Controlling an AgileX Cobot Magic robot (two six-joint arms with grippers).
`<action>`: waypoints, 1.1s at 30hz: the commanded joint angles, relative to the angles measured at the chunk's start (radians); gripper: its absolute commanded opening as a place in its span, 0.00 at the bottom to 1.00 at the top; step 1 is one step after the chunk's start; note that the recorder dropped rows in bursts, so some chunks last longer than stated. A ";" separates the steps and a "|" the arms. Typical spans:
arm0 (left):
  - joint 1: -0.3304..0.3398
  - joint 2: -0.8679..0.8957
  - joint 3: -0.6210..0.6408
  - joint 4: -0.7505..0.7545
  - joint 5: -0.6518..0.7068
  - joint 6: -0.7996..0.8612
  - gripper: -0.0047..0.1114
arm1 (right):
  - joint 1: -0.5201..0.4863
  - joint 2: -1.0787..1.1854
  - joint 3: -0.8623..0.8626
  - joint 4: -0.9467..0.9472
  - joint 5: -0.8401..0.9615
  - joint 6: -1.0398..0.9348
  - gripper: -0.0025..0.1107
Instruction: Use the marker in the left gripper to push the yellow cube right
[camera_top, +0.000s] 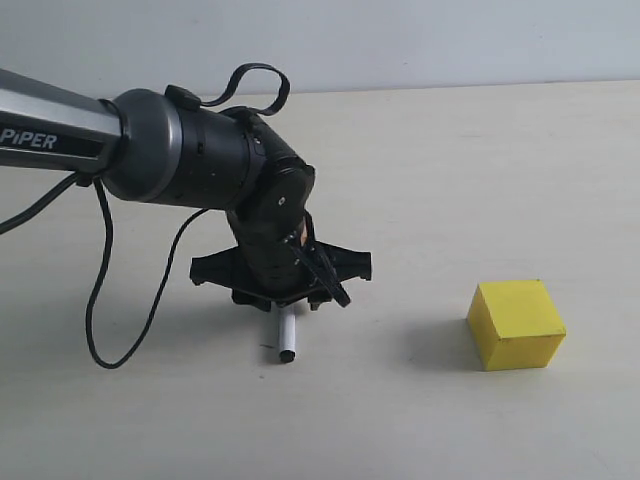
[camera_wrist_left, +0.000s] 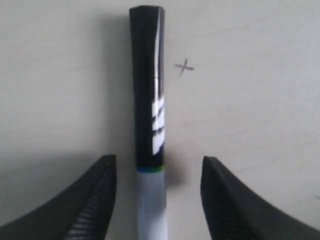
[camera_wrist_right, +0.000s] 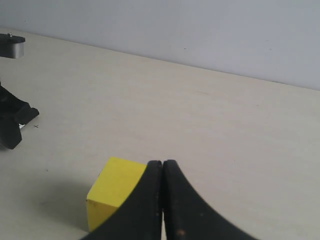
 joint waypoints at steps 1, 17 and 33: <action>0.014 -0.041 -0.003 0.024 0.009 0.045 0.48 | 0.001 -0.004 0.004 0.003 -0.012 -0.002 0.02; 0.012 -0.302 -0.003 0.066 0.003 0.313 0.48 | 0.001 -0.004 0.004 0.003 -0.012 -0.002 0.02; 0.012 -0.494 0.042 0.070 -0.126 0.549 0.04 | 0.001 -0.004 0.004 0.003 -0.012 -0.002 0.02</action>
